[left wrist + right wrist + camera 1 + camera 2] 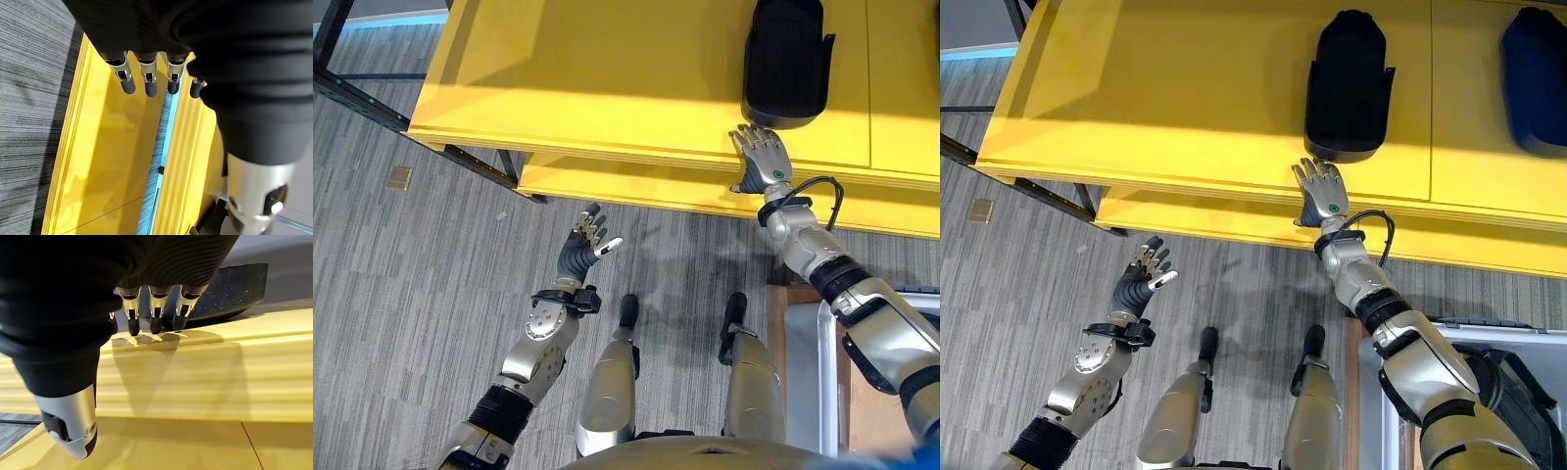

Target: Move parts from the plastic box to the shelf.

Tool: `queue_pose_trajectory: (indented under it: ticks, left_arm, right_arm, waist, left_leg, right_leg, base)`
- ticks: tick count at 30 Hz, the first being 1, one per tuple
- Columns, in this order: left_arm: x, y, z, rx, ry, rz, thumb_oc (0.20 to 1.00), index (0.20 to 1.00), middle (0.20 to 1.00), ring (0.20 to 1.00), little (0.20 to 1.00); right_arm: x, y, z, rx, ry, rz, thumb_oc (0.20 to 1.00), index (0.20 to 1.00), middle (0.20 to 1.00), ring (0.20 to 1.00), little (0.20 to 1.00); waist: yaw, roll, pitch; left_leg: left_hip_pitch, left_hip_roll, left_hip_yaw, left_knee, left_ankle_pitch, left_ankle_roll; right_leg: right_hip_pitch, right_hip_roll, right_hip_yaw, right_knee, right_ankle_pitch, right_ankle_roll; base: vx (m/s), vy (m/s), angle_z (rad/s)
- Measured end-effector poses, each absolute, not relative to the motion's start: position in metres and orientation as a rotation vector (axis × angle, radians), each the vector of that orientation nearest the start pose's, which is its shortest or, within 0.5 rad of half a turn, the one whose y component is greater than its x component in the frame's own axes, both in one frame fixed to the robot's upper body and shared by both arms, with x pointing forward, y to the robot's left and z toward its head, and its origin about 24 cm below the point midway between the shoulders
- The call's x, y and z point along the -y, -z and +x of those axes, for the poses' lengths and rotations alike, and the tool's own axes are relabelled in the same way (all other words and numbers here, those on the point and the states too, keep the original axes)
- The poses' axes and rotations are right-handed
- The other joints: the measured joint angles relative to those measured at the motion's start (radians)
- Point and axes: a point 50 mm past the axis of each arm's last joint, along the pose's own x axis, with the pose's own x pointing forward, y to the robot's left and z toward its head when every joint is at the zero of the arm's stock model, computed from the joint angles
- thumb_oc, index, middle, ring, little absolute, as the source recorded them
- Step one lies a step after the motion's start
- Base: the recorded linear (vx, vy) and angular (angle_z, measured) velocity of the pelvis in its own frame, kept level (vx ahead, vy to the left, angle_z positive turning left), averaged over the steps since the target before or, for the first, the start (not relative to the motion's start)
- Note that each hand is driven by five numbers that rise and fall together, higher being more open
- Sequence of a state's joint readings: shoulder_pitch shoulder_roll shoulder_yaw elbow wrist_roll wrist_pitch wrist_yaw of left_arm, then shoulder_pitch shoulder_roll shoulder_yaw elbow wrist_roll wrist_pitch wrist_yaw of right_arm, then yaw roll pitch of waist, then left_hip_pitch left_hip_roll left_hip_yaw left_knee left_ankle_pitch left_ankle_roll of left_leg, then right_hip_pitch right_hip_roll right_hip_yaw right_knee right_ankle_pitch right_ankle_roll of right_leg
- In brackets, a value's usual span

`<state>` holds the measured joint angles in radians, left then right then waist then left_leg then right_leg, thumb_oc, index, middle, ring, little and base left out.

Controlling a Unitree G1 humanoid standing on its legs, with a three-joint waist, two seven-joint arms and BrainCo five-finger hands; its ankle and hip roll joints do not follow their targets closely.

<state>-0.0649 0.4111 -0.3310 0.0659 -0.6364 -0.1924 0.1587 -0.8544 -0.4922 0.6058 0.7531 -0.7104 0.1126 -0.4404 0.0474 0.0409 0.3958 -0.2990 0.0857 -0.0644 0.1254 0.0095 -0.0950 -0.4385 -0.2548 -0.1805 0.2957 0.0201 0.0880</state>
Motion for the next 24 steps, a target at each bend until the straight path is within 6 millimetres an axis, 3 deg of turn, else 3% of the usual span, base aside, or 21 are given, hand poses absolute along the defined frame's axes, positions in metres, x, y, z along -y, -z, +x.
queue_pose_trajectory:
  ticks: [16,24]
  left_arm:
    - [-0.170,-0.048,0.258,0.027,0.084,-0.223,1.000,1.000,1.000,1.000,1.000]
    - [-0.173,-0.049,0.258,0.026,0.083,-0.210,1.000,1.000,1.000,1.000,1.000]
  right_arm:
    - [0.199,-0.163,0.396,0.285,0.227,-1.580,1.000,1.000,1.000,1.000,1.000]
    - [0.200,-0.165,0.398,0.277,0.235,-1.554,1.000,1.000,1.000,1.000,1.000]
  waist:
    - [0.011,-0.001,0.005]
    - [0.012,-0.007,0.014]
  left_leg:
    - [-0.007,-0.002,0.001,0.001,0.000,0.000]
    - [-0.008,-0.002,0.002,0.003,0.000,0.000]
  right_leg:
    - [-0.007,-0.001,0.001,0.001,0.000,0.000]
    - [-0.007,-0.001,0.001,0.002,0.000,0.000]
  base:
    - [0.00,0.000,0.00]
    - [0.00,0.000,0.00]
